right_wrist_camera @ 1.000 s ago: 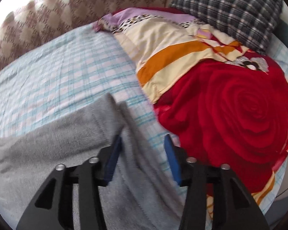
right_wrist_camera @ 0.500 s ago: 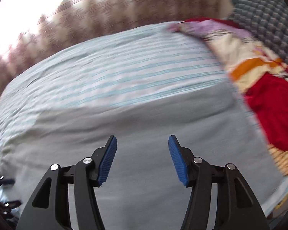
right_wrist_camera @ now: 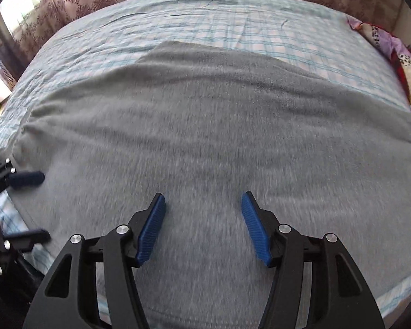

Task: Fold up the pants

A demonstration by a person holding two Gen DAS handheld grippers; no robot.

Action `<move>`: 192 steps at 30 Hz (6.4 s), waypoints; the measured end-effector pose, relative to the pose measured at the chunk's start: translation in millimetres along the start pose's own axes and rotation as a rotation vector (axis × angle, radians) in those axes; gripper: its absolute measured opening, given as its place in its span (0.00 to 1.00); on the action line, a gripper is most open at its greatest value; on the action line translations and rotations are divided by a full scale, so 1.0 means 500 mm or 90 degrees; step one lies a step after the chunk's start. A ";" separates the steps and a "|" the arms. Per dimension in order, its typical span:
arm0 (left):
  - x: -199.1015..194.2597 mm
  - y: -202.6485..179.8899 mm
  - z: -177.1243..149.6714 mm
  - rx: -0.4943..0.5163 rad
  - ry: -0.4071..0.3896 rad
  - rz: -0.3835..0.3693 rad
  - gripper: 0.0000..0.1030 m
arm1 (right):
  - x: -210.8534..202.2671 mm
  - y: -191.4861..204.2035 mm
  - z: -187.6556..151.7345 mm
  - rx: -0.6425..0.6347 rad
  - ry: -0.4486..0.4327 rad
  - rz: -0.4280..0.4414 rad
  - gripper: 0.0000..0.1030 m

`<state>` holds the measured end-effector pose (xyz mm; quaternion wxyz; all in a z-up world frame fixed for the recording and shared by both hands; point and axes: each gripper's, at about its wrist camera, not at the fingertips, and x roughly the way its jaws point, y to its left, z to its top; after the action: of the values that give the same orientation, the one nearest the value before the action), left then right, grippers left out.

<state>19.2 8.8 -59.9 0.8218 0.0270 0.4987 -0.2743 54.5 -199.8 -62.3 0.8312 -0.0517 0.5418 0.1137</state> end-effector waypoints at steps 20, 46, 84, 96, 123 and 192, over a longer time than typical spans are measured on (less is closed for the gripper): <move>-0.026 0.050 -0.036 -0.056 0.030 0.119 0.78 | -0.060 0.065 -0.049 -0.019 -0.034 0.020 0.57; 0.036 -0.135 0.124 0.053 -0.023 0.058 0.87 | -0.165 -0.263 -0.087 0.206 -0.124 -0.094 0.58; 0.144 -0.326 0.253 0.171 0.032 -0.010 0.88 | -0.162 -0.651 -0.260 0.617 -0.238 0.028 0.39; 0.201 -0.348 0.370 0.110 0.041 -0.079 0.88 | -0.231 -0.577 -0.202 0.471 -0.270 -0.085 0.15; 0.364 -0.461 0.552 -0.028 0.121 -0.339 0.97 | -0.208 -0.225 -0.116 -0.023 -0.258 -0.270 0.13; 0.129 -0.100 0.268 -0.102 -0.035 -0.128 0.45 | -0.149 -0.252 -0.135 0.239 -0.091 0.048 0.42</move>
<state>125.9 -103.7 -34.8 0.8031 -0.0966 0.4962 -0.3152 -3.3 -345.7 -26.5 0.8576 0.1327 0.4949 0.0451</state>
